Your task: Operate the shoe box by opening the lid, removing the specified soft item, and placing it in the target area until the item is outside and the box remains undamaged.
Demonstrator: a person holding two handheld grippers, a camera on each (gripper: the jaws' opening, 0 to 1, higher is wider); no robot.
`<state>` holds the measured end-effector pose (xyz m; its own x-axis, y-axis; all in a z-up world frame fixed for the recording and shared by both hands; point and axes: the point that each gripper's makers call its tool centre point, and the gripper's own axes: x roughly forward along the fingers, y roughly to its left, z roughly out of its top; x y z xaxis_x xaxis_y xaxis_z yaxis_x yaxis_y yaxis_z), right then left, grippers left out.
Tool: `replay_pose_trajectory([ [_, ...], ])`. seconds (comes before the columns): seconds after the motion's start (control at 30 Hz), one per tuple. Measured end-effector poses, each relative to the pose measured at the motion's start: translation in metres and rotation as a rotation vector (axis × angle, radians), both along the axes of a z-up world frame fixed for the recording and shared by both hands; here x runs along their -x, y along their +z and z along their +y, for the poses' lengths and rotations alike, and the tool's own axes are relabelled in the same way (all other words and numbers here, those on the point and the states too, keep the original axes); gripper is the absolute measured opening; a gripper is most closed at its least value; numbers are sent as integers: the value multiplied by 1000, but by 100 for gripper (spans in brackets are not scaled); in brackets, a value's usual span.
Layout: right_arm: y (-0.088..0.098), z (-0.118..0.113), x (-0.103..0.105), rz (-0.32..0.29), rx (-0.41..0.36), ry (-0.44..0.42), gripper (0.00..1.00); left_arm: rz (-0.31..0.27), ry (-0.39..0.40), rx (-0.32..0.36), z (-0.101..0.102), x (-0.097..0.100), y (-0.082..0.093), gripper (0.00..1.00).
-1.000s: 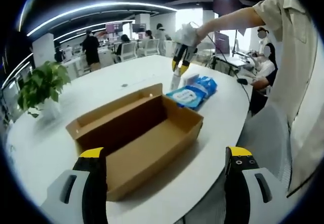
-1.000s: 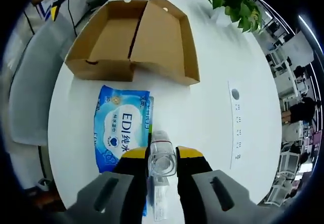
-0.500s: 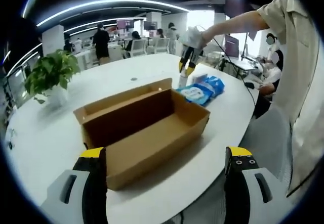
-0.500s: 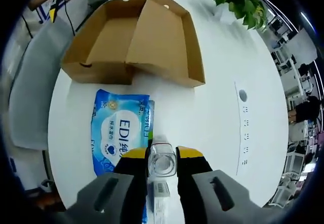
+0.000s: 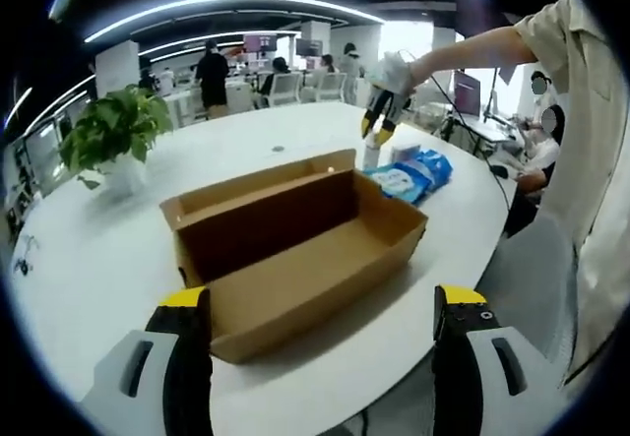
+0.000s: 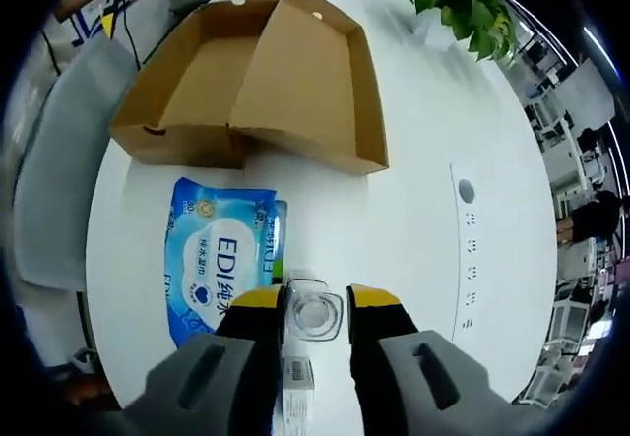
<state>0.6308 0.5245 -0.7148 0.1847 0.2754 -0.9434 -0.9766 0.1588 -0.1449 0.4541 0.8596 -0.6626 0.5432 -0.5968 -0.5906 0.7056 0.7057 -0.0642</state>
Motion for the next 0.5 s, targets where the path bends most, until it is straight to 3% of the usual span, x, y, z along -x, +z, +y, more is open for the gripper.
replay_pose_trajectory([
  [0.5,16,6,0,-51,-17,-2,28,-10,124,5,25,-20,0,77],
])
